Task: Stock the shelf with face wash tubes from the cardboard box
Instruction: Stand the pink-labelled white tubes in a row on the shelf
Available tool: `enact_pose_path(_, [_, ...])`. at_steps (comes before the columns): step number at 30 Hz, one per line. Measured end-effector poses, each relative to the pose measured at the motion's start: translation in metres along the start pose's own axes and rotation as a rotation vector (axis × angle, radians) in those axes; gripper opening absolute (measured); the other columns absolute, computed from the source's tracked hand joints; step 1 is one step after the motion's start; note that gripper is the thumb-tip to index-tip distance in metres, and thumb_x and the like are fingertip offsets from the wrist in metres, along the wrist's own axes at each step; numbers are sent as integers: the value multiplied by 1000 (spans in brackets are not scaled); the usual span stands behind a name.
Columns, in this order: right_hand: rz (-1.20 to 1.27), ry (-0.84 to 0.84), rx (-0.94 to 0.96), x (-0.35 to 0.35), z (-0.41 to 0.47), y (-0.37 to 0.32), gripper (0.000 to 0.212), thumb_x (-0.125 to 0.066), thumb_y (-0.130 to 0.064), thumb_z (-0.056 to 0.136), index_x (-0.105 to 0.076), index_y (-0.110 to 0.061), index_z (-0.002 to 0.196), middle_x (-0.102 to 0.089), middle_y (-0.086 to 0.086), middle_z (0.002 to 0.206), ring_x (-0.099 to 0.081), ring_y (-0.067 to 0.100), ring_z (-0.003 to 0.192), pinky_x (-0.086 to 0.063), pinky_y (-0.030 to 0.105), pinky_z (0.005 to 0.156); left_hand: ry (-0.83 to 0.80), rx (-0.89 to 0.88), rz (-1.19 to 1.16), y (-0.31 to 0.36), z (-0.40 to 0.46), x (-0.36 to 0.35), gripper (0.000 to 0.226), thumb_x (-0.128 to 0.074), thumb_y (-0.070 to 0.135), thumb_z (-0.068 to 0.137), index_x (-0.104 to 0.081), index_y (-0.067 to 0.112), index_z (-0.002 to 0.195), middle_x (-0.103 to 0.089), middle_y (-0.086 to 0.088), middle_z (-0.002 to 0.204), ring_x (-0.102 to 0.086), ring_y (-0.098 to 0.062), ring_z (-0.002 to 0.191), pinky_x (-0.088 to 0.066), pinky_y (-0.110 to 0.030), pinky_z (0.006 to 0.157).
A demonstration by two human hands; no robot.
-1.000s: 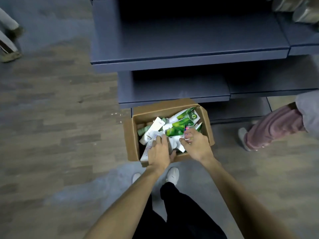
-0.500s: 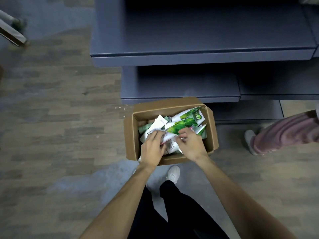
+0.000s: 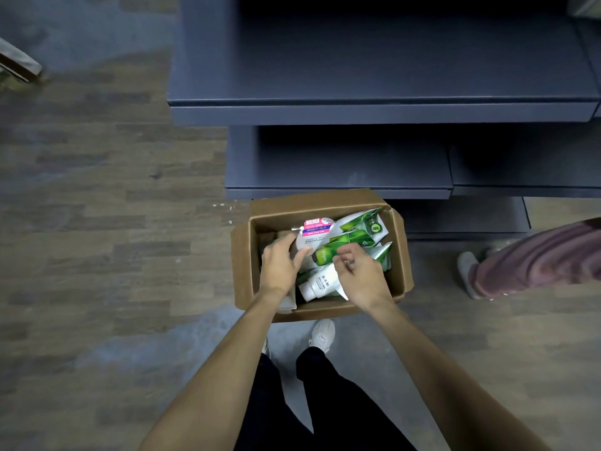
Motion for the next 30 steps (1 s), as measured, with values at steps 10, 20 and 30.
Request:
enact_pose_path(10, [-12, 30, 227, 51, -1, -81, 37, -63, -30, 95, -57, -16, 129, -66, -2, 118, -67, 12, 101, -52, 25, 88, 46, -117, -149, 66, 14, 76, 24, -75, 33, 81, -69, 24, 102, -76, 8, 94, -72, -6, 85, -60, -39, 79])
enact_pose_path(20, [-107, 147, 667, 148, -34, -243, 48, -69, -35, 90, -55, -19, 133, -65, -2, 124, -63, 8, 107, -56, 32, 91, 195, -463, -110, 225, 1, 205, 28, -71, 35, 86, -68, 24, 112, -75, 7, 102, -71, -9, 95, -58, -43, 86])
enact_pose_path(30, [-79, 327, 1060, 250, -115, -414, 37, -71, -31, 89, -62, -17, 122, -69, -2, 107, -67, 12, 95, -57, 34, 86, 506, -658, -76, 361, -38, 362, 27, -77, 19, 84, -71, 13, 110, -76, 3, 102, -71, -2, 89, -58, -21, 80])
Point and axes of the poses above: each hand's wrist, its own z-axis towards the middle knuckle, its own x-axis out of the back of the hand, y = z × x, the point moved 9 cm from there along z, towards the middle knuckle
